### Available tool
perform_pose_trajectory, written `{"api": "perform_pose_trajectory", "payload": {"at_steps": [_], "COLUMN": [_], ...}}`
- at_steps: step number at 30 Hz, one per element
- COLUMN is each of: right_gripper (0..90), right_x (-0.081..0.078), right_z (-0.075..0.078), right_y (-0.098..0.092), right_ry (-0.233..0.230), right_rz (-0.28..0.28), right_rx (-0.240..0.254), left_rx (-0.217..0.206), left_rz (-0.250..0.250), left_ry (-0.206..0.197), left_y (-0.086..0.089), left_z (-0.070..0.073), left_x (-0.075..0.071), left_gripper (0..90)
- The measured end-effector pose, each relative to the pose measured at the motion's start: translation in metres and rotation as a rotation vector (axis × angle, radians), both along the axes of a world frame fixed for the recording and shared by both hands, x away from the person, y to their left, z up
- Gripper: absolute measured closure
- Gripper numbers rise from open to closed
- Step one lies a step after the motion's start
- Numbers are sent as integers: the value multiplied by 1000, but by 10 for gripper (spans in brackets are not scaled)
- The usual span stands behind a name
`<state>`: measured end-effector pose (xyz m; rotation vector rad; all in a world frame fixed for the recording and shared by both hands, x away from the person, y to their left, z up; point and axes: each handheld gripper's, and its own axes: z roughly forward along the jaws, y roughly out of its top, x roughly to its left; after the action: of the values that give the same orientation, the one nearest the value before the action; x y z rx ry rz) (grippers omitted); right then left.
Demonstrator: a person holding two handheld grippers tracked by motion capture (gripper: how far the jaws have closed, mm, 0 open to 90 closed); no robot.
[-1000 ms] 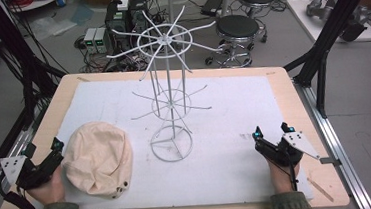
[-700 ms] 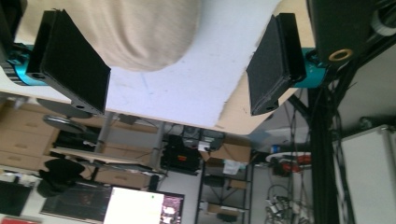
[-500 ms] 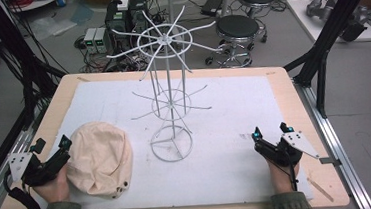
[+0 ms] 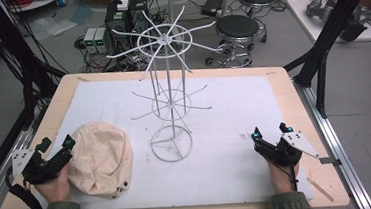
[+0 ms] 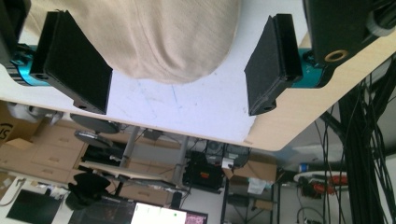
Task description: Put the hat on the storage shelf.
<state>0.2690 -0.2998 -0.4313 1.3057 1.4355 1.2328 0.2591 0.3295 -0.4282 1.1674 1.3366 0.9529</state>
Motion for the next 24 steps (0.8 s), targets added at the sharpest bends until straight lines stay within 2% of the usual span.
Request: {"api": "perform_pose_trajectory", "payload": {"at_steps": [4, 8, 14, 20, 24], "right_gripper": [110, 110, 110, 110, 110], "right_x": [0, 1, 1, 1, 1], "right_z": [0, 0, -1, -1, -1], "right_y": [0, 0, 0, 0, 1], "right_ry": [5, 5, 8, 14, 17], "right_rz": [2, 1, 2, 5, 6], "right_rx": [3, 3, -3, -6, -4], "left_rx": [-7, -10, -13, -23, -23], "left_rz": [1, 3, 10, 7, 5], "left_ry": [27, 36, 80, 153, 177], "left_y": [0, 1, 2, 3, 3], "left_z": [-1, -2, -3, -7, -7], "left_x": [2, 2, 4, 10, 11], "left_gripper": [234, 230, 228, 211, 209]}}
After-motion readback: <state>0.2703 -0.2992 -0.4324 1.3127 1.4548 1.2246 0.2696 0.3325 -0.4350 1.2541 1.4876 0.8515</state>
